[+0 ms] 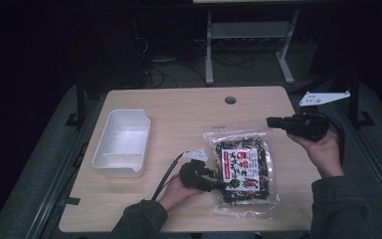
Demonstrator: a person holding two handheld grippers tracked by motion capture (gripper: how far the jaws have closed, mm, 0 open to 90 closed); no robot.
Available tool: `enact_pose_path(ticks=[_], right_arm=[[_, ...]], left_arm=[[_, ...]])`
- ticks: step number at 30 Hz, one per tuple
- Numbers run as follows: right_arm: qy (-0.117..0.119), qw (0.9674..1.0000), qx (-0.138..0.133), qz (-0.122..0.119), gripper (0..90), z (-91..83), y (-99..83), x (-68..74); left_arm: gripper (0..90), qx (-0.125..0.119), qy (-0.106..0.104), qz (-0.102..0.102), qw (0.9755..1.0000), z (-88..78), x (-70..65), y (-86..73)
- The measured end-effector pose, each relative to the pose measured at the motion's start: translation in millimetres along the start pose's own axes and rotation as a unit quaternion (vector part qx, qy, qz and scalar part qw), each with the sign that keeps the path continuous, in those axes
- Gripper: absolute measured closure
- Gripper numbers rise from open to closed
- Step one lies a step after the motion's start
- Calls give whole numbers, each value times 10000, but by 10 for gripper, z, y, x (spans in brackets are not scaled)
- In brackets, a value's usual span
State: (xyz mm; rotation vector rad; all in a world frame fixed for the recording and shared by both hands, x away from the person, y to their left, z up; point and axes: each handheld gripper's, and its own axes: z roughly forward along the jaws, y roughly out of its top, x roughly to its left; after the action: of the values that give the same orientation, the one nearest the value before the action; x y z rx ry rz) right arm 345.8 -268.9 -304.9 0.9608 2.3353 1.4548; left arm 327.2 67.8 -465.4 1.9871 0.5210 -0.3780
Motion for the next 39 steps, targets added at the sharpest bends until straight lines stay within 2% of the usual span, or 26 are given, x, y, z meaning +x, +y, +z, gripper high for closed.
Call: enact_pose_path(ticks=[3,5,12,19,20,21,23,24,25,26,28,31,32,33,39], right_arm=[[5,9999,-111,28,896,-14,-19,18],[-12,9998,-198,49,896,-28,-35,23],[84,9990,-435,62,896,-54,-42,63],[331,9973,-660,33,885,-7,-69,104],[471,9959,-761,95,782,27,-107,104],[471,9959,-761,95,782,27,-107,104],[427,9968,-680,-36,622,96,-157,144],[476,9967,-659,-56,569,129,-176,159],[476,9967,-659,-56,569,129,-176,159],[607,9964,-588,1,432,210,-216,186],[712,9964,-460,86,365,285,-237,201],[867,9957,-315,26,307,402,-278,245],[1019,9944,-280,43,300,457,-301,260],[1119,9935,-207,38,295,506,-317,274],[1362,9906,108,-13,309,753,-399,353]], left_arm=[[619,-81,-202,-29,9998,-53,7,9],[696,-143,-245,60,9996,-109,-14,24],[741,-165,69,385,9991,-307,-71,53],[746,-55,278,675,9973,-482,-111,42],[746,-40,328,723,9968,-529,-120,32],[746,-40,328,723,9968,-529,-120,32],[746,-41,368,746,9965,-595,-120,13],[747,-37,373,747,9965,-614,-118,6],[746,-37,373,747,9965,-614,-118,6],[747,-20,386,781,9962,-647,-113,-6],[746,-17,402,794,9960,-674,-116,-14],[747,-8,438,842,9955,-710,-126,-23],[746,0,445,853,9954,-721,-128,-25],[746,-2,453,857,9953,-731,-129,-27],[746,-7,459,864,9952,-784,-119,-44]])
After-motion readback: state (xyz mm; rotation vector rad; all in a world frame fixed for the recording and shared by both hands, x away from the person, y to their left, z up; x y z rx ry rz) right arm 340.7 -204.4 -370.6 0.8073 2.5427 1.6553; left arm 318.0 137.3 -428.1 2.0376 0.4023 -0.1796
